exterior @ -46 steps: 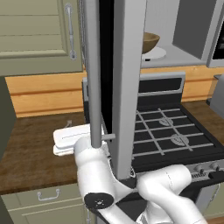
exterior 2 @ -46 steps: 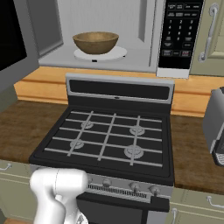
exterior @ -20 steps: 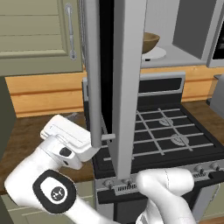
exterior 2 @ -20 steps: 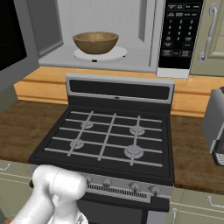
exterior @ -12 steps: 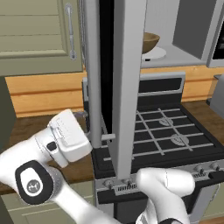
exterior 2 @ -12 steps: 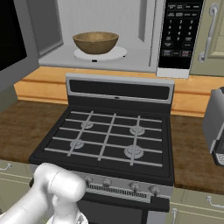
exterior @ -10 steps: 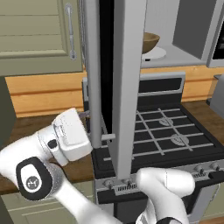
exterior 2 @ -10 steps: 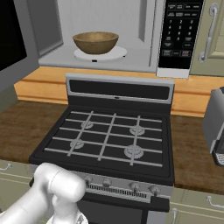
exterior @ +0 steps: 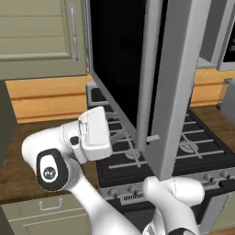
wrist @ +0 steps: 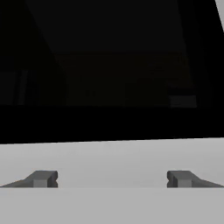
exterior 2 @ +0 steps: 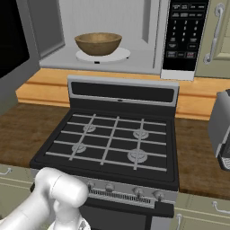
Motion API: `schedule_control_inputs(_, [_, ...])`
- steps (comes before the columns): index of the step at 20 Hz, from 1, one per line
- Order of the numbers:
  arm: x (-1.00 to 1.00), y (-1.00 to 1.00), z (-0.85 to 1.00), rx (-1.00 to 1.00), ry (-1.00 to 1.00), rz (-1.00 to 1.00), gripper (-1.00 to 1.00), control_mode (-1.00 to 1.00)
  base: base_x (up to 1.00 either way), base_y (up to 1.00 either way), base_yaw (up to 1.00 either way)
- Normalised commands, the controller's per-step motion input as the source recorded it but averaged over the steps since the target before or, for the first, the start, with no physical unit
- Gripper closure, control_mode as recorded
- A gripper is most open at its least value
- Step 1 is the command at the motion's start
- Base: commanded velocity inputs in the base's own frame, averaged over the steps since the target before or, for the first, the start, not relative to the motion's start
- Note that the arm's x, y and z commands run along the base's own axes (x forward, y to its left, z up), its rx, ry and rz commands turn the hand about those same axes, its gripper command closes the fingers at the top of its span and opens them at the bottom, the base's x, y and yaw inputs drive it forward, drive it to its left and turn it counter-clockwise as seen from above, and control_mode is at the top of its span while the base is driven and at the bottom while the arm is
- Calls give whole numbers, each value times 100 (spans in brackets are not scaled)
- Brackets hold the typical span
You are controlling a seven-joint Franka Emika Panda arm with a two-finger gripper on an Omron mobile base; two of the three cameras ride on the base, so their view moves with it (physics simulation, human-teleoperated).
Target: Open the microwave, place the bowl with waffle inside the microwave, then close the microwave door and turn it on.
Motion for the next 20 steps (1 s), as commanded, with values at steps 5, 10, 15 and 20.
schedule_control_inputs(5, [0, -81, 0, 1, -7, 8, -100, -100, 0, 0, 0])
schedule_control_inputs(10, [21, -85, 0, 7, -5, 25, -100, -100, 0, 0, 0])
schedule_control_inputs(15, [30, -75, 0, 9, -6, 28, -100, -100, 0, 0, 0])
schedule_control_inputs(20, [34, -69, 0, 11, -3, 31, -100, -100, 0, 0, 0])
